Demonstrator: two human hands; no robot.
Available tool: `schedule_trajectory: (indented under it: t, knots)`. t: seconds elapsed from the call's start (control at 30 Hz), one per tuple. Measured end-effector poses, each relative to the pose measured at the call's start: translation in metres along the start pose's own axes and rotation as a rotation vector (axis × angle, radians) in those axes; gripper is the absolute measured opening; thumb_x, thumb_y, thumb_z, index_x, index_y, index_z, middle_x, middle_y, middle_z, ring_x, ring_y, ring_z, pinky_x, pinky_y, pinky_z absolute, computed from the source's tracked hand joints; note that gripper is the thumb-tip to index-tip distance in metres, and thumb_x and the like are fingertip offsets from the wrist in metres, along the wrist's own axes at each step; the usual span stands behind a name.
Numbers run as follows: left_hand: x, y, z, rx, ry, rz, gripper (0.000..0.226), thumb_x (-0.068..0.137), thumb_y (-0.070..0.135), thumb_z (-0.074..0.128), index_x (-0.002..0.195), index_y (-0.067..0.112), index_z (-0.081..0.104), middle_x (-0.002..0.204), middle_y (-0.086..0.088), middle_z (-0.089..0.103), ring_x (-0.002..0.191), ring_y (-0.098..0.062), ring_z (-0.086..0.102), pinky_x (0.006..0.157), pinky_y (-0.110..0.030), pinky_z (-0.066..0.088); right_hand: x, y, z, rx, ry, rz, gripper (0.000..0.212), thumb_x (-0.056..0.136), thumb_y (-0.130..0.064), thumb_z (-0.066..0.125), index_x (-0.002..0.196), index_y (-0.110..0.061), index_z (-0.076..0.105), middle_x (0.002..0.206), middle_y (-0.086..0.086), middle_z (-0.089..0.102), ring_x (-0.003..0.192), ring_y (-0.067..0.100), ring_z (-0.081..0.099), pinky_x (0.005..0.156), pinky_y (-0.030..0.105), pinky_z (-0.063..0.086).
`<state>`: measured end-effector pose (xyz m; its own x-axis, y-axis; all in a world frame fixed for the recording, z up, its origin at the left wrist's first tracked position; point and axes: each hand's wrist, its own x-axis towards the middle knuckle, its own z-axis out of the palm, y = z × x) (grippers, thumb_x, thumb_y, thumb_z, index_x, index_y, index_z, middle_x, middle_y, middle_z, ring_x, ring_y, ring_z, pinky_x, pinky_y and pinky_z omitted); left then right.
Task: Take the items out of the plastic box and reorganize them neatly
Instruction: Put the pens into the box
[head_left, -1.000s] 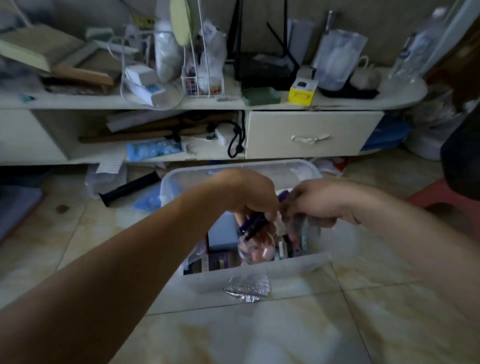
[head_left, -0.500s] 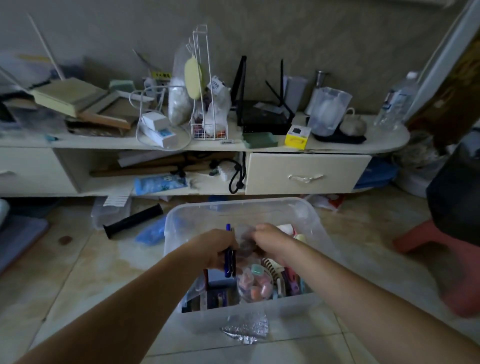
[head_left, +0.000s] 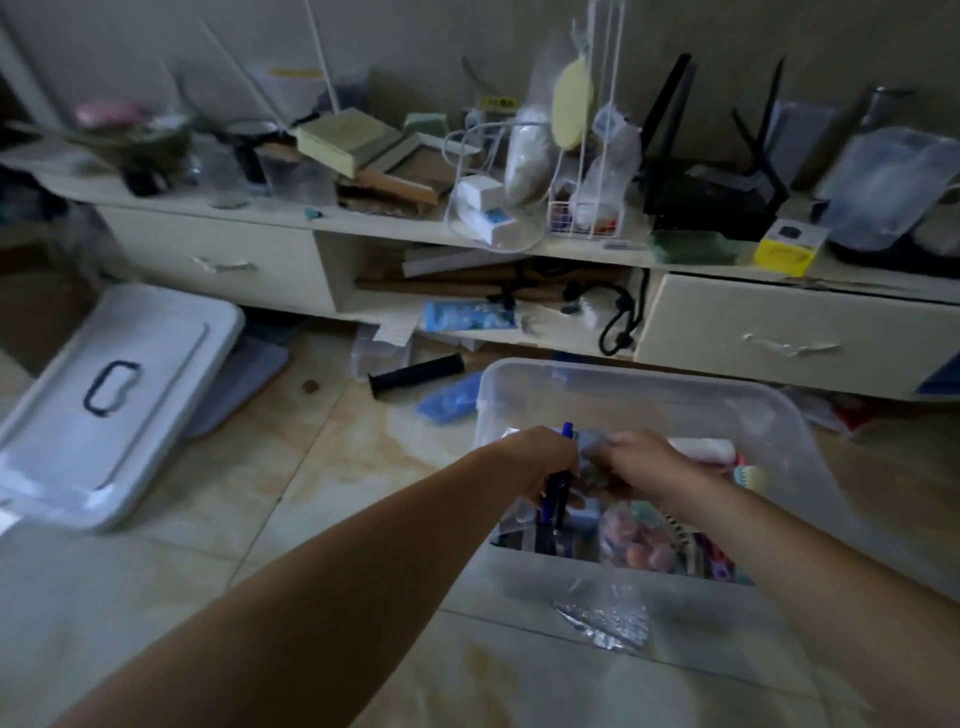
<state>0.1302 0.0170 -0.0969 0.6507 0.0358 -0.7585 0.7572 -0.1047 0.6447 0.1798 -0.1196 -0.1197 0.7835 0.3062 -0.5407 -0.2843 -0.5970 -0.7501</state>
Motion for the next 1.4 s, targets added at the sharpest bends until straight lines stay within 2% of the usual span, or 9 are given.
schedule_trajectory:
  t: [0.17,0.3,0.53,0.63,0.73,0.83,1.13,1.3,1.4]
  knots:
    - [-0.005,-0.009,-0.019,-0.002,0.071,0.025,0.010,0.096,0.008,0.052,0.088,0.002,0.053,0.105,-0.018,0.070,0.093,-0.026,0.071,0.080,-0.041,0.058,0.006,-0.014,0.013,0.044,-0.086,-0.050,0.022,0.096,-0.018,0.059,0.101,-0.001,0.072,0.095,0.020,0.075,0.092,0.032,0.074,0.092,0.045,0.058]
    - [-0.007,-0.010,-0.025,0.016,0.123,0.063,0.009,0.091,0.009,0.053,0.094,0.003,0.060,0.090,-0.014,0.068,0.088,-0.026,0.070,0.091,-0.043,0.055,0.002,-0.021,0.018,0.102,-0.158,-0.083,0.018,0.097,-0.012,0.062,0.105,0.000,0.072,0.098,0.020,0.075,0.087,0.027,0.073,0.085,0.036,0.061]
    - [-0.003,-0.016,-0.032,-0.055,0.088,0.089,0.015,0.089,0.007,0.063,0.103,0.002,0.059,0.100,-0.013,0.074,0.093,-0.022,0.073,0.092,-0.042,0.055,-0.002,-0.022,0.007,0.178,0.001,-0.091,0.019,0.083,0.011,0.069,0.095,-0.004,0.071,0.096,0.024,0.073,0.091,0.035,0.073,0.084,0.041,0.060]
    - [0.000,-0.016,-0.030,-0.037,0.054,0.089,0.021,0.091,0.010,0.063,0.111,0.003,0.060,0.101,-0.009,0.075,0.092,-0.018,0.073,0.090,-0.037,0.056,0.001,-0.011,-0.001,0.119,0.037,-0.068,0.017,0.086,0.002,0.070,0.101,-0.006,0.071,0.092,0.018,0.075,0.087,0.028,0.076,0.081,0.038,0.061]
    - [0.002,-0.015,-0.025,-0.048,0.023,0.070,0.025,0.094,0.008,0.056,0.118,0.002,0.056,0.105,-0.008,0.074,0.093,-0.020,0.073,0.076,-0.032,0.060,0.003,-0.001,-0.006,0.052,0.055,-0.042,0.013,0.091,-0.003,0.066,0.101,-0.009,0.072,0.091,0.014,0.076,0.080,0.022,0.076,0.083,0.039,0.061]
    - [0.004,-0.014,-0.017,-0.027,0.020,0.059,0.027,0.098,0.009,0.049,0.123,0.002,0.051,0.106,-0.008,0.074,0.089,-0.022,0.074,0.056,-0.029,0.058,0.006,0.005,-0.013,-0.032,0.108,-0.010,0.010,0.091,-0.005,0.063,0.095,-0.008,0.072,0.088,0.015,0.074,0.070,0.022,0.070,0.061,0.030,0.057]
    - [0.029,-0.020,0.006,0.176,0.149,0.049,0.028,0.090,-0.001,0.062,0.115,-0.006,0.052,0.107,-0.024,0.068,0.094,-0.033,0.071,0.083,-0.044,0.059,0.017,0.024,-0.029,-0.412,0.158,0.128,0.009,0.078,-0.008,0.069,0.083,-0.002,0.073,0.077,0.014,0.075,0.064,0.025,0.067,0.064,0.031,0.055]
    - [0.044,-0.024,0.028,0.241,0.151,0.018,0.034,0.090,0.003,0.059,0.121,-0.003,0.048,0.106,-0.022,0.068,0.084,-0.027,0.072,0.073,-0.040,0.060,0.019,0.040,-0.037,-0.505,0.342,0.201,0.027,0.092,-0.028,0.061,0.103,-0.003,0.065,0.108,0.009,0.066,0.108,0.030,0.065,0.083,0.030,0.049]
    - [0.050,-0.028,0.042,0.295,0.134,-0.013,0.035,0.090,0.005,0.059,0.122,-0.004,0.047,0.111,-0.024,0.066,0.094,-0.032,0.070,0.081,-0.043,0.059,0.018,0.055,-0.048,-0.380,0.380,0.231,0.040,0.096,-0.037,0.056,0.115,-0.002,0.065,0.111,0.015,0.066,0.104,0.033,0.065,0.079,0.029,0.048]
